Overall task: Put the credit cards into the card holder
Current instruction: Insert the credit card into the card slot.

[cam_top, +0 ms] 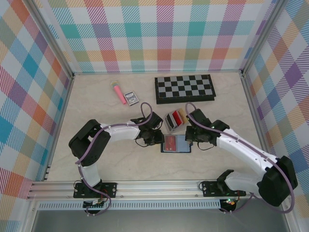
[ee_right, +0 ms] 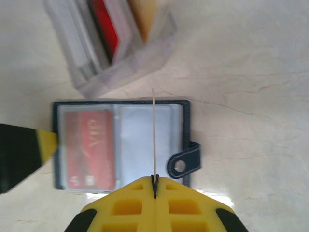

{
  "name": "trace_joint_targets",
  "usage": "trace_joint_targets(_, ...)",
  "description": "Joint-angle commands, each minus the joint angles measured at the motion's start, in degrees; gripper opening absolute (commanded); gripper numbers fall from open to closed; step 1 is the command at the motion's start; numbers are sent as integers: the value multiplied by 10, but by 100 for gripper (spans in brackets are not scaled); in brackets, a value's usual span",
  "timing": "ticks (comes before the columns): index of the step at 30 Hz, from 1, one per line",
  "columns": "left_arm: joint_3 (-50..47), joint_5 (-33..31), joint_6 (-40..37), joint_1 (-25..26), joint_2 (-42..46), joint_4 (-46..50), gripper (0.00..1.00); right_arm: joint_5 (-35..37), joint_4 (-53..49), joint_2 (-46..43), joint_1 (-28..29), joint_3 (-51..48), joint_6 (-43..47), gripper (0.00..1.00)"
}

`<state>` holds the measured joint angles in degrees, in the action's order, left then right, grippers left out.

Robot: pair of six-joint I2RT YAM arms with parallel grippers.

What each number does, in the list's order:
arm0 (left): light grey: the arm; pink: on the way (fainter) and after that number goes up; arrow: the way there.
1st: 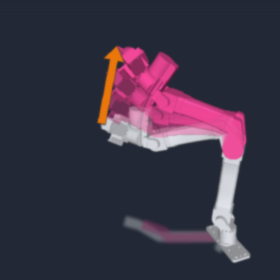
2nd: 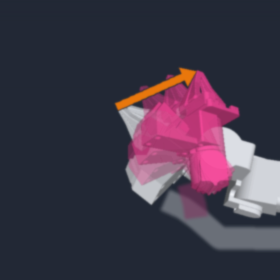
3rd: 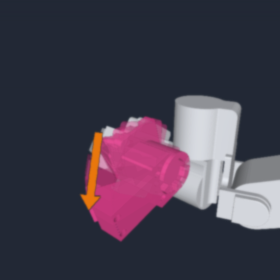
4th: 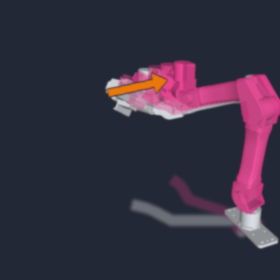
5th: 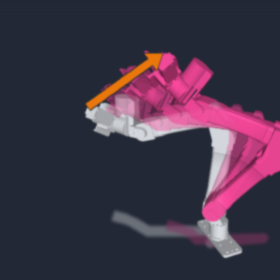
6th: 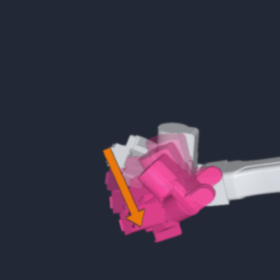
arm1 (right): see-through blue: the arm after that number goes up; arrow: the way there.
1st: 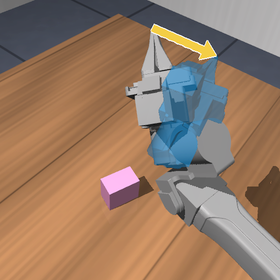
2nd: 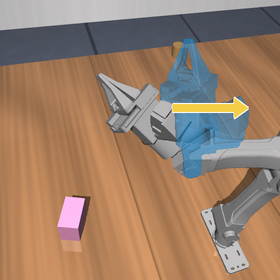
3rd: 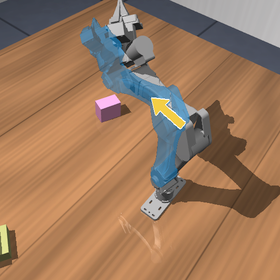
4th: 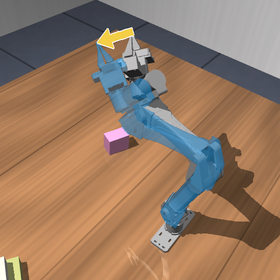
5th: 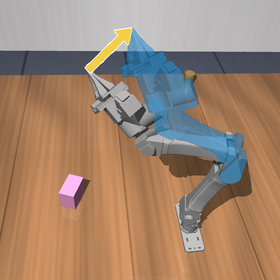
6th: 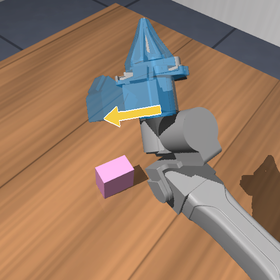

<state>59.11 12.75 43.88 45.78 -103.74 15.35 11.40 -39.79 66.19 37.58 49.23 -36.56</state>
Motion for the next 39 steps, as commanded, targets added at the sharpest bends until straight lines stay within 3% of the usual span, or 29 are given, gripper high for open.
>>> trace_joint_targets(1,-9,-15,-3,5,3,28,24,-97,79,-8,0,-21,9,4)
trace_joint_targets(4,-5,-15,-3,4,0,28,24,-153,144,20,0,-47,-17,4)
trace_joint_targets(17,-11,-11,-2,5,-8,24,23,-188,243,53,-33,-140,-47,3)
trace_joint_targets(24,-10,-6,0,5,-18,22,22,-240,329,60,-52,-186,-69,3)
trace_joint_targets(39,-15,-11,1,5,-15,27,21,-250,321,20,-69,-191,-70,3)
